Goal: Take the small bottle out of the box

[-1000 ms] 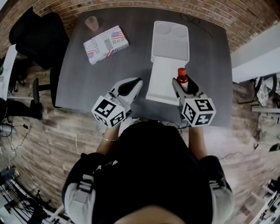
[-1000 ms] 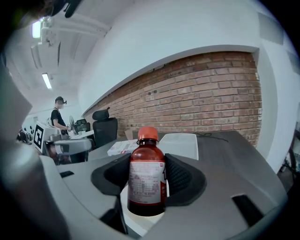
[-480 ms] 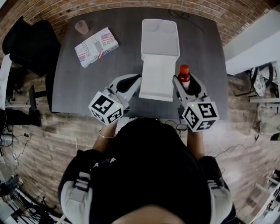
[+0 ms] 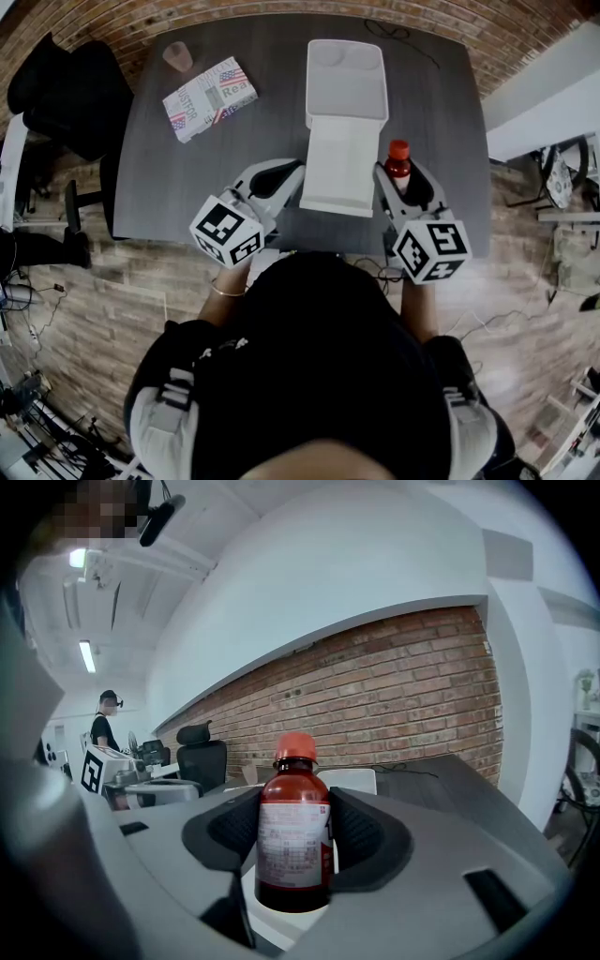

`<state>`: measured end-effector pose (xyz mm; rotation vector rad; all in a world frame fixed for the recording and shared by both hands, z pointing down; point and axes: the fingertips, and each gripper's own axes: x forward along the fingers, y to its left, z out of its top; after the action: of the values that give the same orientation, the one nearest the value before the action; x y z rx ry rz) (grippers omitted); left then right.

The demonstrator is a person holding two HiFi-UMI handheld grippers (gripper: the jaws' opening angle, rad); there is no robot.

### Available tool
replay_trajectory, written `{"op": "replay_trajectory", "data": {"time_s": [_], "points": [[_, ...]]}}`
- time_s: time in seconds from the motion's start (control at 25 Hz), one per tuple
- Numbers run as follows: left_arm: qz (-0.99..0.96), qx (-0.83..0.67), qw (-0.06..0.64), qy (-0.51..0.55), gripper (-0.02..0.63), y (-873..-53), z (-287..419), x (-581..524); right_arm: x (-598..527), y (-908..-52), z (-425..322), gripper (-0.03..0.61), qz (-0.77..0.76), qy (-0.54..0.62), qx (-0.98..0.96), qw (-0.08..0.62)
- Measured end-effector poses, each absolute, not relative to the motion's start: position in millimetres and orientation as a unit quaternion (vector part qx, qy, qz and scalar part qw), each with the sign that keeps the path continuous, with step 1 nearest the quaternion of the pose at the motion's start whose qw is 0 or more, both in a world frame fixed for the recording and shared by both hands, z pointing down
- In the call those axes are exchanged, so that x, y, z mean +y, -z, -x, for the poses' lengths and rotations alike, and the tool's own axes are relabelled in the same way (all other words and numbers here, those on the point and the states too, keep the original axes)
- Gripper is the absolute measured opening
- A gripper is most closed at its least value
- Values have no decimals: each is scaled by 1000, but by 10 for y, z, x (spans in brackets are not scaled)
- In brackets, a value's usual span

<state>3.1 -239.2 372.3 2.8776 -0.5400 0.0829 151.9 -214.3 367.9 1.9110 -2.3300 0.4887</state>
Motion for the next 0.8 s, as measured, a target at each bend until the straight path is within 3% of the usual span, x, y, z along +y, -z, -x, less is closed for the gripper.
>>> {"op": "replay_trajectory", "data": {"time_s": [0.8], "points": [[-973,-198,113,-27,5,-3736,66,-2417,-2220,-3683,-1427,218,-616,-159,-770,50]]}}
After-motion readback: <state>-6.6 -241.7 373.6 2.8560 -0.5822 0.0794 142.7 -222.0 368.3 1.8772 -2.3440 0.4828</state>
